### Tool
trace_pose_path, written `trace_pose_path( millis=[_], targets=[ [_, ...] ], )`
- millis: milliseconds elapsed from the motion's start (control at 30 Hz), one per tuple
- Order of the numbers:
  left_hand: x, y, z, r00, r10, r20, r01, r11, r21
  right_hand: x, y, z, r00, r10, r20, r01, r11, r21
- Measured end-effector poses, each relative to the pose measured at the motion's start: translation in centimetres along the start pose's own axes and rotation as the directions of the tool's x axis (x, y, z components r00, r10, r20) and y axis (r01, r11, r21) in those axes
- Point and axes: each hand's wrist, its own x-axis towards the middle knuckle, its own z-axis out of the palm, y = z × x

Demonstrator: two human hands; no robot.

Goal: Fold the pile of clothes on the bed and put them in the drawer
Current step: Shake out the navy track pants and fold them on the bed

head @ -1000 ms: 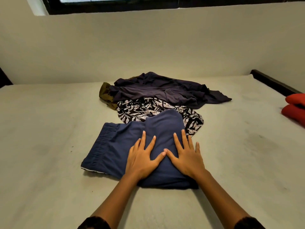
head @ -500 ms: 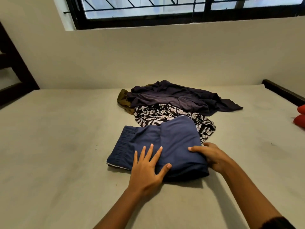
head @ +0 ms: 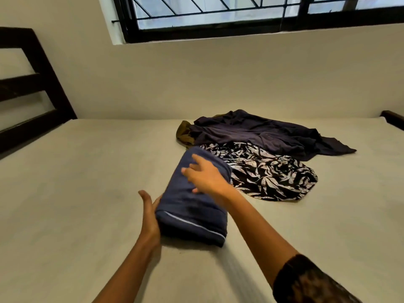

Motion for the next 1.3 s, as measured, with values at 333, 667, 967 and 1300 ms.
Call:
trace_pose_path(
  millis=[333, 667, 967, 1300],
  targets=[
    [2.4, 1.3, -0.6, 0.936, 0.349, 0.036, -0.247, 0.583, 0.774, -4.0, 11.1, 2.9, 0.979, -0.188, -0.081, 0.108, 0.81, -0.576],
    [0.6, -6.5, 1.1, 0.543, 0.225, 0.809, -0.711, -0.388, 0.586, 4.6, 10.2, -6.8, 0.888, -0.124, -0.442, 0.01, 0.968, -0.252],
    [1.1, -7.8, 0.9, 0.378, 0.389, 0.84, -0.751, -0.402, 0.525, 8.3, 11.4, -7.0, 0.905, -0.046, -0.422, -0.09, 0.951, -0.297],
    [1.0, -9.2, 0.8, 0.201, 0.374, 0.905, -0.746, -0.541, 0.389, 11.1, 11.5, -7.6, 0.856, -0.143, -0.497, -0.165, 0.835, -0.525]
  ],
)
